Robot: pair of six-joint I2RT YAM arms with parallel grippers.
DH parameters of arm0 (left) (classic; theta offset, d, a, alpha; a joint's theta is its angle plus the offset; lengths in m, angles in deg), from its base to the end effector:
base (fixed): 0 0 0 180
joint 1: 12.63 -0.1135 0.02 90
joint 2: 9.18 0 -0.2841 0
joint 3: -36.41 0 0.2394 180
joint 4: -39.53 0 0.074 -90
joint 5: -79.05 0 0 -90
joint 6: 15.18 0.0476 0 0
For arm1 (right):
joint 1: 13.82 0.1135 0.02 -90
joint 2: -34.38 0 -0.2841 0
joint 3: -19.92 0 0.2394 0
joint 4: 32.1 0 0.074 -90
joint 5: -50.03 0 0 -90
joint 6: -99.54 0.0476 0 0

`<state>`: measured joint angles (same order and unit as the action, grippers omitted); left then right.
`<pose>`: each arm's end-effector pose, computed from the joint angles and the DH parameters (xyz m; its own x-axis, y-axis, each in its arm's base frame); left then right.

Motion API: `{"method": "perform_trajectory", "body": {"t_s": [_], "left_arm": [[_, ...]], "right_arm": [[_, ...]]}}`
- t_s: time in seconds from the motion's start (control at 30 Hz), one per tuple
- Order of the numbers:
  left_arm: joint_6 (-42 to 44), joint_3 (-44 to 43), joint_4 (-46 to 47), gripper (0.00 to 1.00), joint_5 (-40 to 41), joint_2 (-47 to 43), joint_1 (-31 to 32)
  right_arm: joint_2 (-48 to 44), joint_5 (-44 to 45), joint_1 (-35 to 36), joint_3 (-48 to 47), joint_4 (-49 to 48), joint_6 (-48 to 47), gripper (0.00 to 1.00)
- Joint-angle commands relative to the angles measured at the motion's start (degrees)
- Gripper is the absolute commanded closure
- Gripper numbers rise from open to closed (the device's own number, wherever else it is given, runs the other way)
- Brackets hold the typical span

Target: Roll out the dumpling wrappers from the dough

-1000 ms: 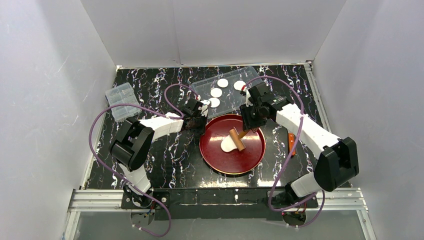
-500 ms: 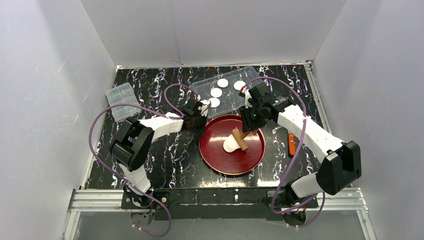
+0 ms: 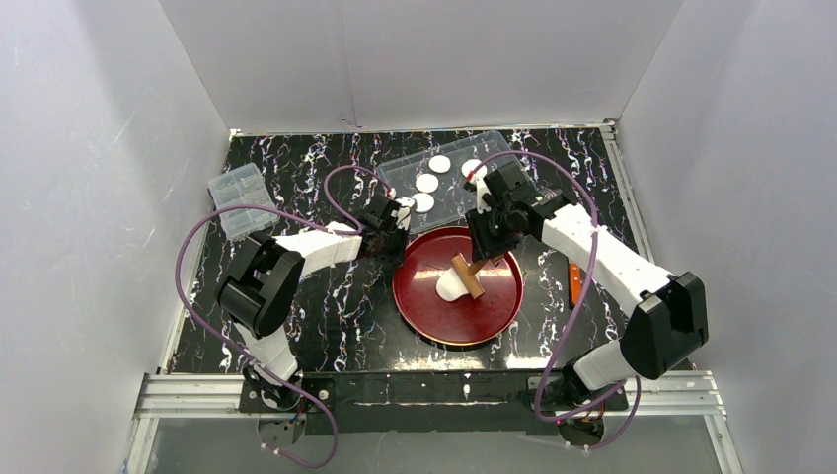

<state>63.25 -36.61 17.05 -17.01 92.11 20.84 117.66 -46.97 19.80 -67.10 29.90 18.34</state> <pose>0.3002 -0.2045 0.1848 -0.7540 0.2594 -0.6035 0.4623 0.8622 -0.2070 0.2378 0.1651 0.3082 -0.7921 -0.3443 -0.5040 -0.4875 0.8537 0.1829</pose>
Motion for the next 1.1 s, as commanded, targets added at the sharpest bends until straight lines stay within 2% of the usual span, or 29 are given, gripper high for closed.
{"method": "perform_trajectory", "body": {"t_s": [0.0, 0.2, 0.4, 0.67, 0.9, 1.07], "left_arm": [[3.31, 1.59, -5.74, 1.0, 3.87, 1.32, -0.38], [3.31, 1.62, -5.79, 1.0, 3.93, 1.15, -0.34], [3.31, 1.55, -5.94, 1.0, 3.87, 1.24, -0.36], [3.31, 1.48, -5.74, 1.0, 3.88, 1.2, -0.34], [3.22, 1.54, -5.67, 1.0, 3.88, 1.08, -0.34], [3.22, 1.59, -5.66, 1.0, 3.96, 1.01, -0.34]], "right_arm": [[0.14, 2.71, 1.17, 0.39, -1.89, 0.36, 0.99], [2.65, 10.16, 3.52, 2.93, -1.89, 0.43, 0.99], [5.13, 19.59, 7.3, 0.52, 0.81, 0.59, 0.99], [3.75, 3.51, 7.51, -3.59, -1.65, 0.88, 0.99], [10.06, 4.93, 10.86, -3.23, -1.95, 2.96, 0.99], [12.36, 2.84, 12.83, -1.67, -4.6, 4.63, 0.99]]}}
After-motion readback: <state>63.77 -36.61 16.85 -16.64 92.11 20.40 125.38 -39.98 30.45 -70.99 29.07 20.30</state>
